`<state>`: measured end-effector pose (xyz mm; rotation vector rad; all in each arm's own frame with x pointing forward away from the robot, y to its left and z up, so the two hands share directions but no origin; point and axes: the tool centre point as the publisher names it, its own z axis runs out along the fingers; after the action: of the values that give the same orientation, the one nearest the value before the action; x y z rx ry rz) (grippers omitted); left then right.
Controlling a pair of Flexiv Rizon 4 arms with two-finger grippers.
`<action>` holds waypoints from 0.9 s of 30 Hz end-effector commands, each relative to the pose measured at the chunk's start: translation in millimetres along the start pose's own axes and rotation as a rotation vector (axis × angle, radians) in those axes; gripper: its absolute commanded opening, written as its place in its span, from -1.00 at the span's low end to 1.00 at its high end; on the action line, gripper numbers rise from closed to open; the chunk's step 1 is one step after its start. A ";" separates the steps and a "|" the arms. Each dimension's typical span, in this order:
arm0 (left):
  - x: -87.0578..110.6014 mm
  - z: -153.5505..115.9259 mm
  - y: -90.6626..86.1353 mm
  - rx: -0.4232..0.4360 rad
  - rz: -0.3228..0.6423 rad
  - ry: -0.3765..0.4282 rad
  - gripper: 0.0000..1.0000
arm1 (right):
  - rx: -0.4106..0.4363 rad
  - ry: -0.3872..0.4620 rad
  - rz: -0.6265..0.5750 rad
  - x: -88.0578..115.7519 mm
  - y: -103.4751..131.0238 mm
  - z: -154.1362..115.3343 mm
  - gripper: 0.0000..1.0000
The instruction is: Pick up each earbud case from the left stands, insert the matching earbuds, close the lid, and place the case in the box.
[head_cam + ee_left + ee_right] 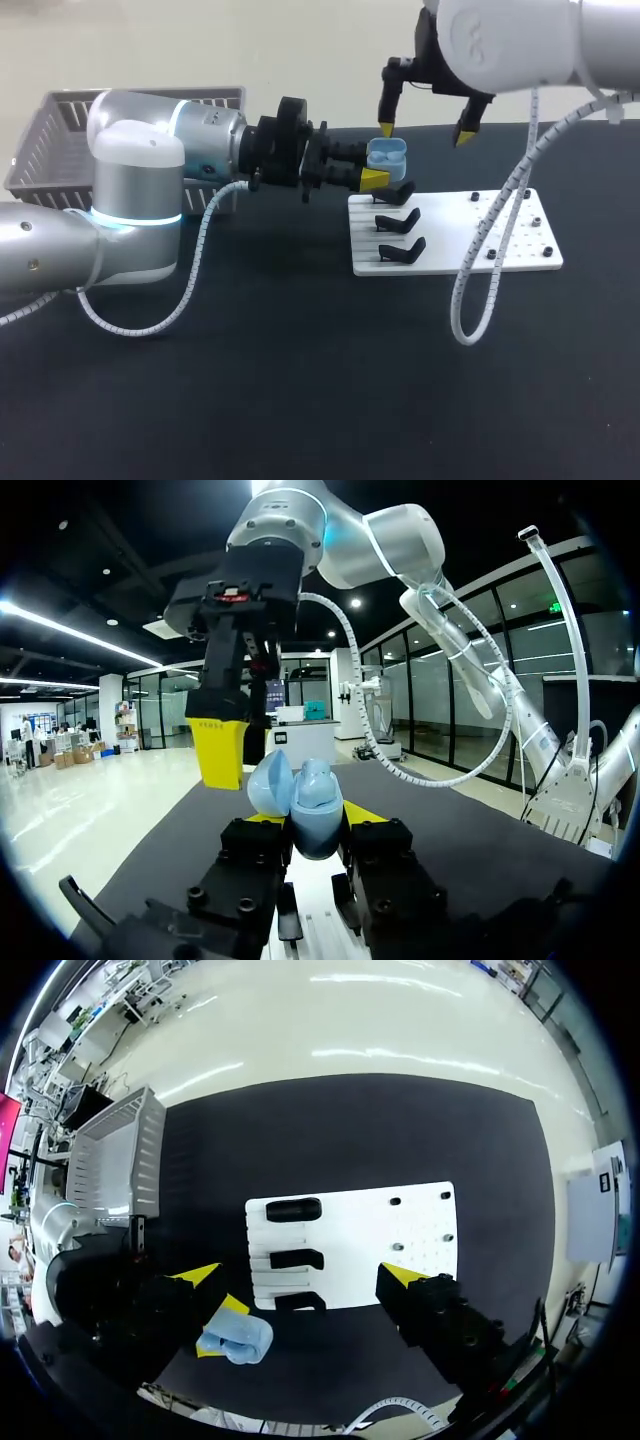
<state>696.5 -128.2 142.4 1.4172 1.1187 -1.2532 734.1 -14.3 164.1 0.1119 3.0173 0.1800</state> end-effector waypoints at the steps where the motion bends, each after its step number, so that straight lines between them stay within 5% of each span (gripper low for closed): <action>1: 0.9 0.1 -0.5 -0.002 0.003 -0.002 -1.00 | 0.002 0.002 -0.003 5.6 1.3 -4.8 1.00; 17: 0.9 0.1 -0.5 -0.002 0.003 -0.002 -1.00 | 0.027 0.073 -0.003 19.1 -4.0 -3.8 1.00; 27: 0.9 0.1 -0.5 -0.002 0.003 -0.002 -1.00 | -0.050 -0.042 -0.010 16.9 -11.5 -21.1 1.00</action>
<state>696.5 -128.2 142.4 1.4173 1.1186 -1.2533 728.8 -13.6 174.9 0.1002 3.0213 0.1832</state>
